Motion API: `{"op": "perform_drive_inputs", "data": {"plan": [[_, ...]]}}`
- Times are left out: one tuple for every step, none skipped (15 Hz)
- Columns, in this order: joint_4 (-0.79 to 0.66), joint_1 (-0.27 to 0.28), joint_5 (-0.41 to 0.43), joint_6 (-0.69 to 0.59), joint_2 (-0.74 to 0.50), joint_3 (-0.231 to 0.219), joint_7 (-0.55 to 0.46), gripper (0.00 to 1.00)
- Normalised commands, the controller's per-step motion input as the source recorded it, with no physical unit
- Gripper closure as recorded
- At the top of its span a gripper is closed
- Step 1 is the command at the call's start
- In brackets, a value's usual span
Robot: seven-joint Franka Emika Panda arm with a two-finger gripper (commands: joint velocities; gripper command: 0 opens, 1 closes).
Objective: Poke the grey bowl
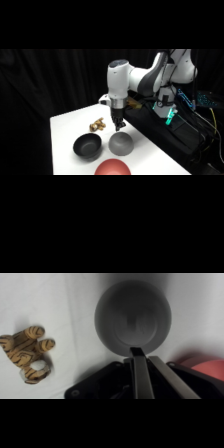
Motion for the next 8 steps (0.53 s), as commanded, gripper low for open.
{"op": "perform_drive_inputs", "data": {"plan": [[-0.06,0.027,-0.210,0.37,0.17,-0.050,0.12,1.00],[-0.04,0.043,-0.222,0.33,0.15,-0.067,0.13,1.00],[-0.03,0.056,-0.203,0.29,0.14,-0.076,0.12,1.00],[-0.04,0.062,-0.153,0.31,0.13,-0.074,0.09,1.00],[-0.04,0.085,-0.170,0.28,0.12,-0.087,0.12,1.00],[-0.05,0.087,-0.130,0.32,0.12,-0.085,0.10,1.00],[-0.05,0.109,-0.153,0.30,0.11,-0.104,0.12,1.00],[-0.05,0.114,-0.134,0.29,0.11,-0.108,0.10,1.00]]}}
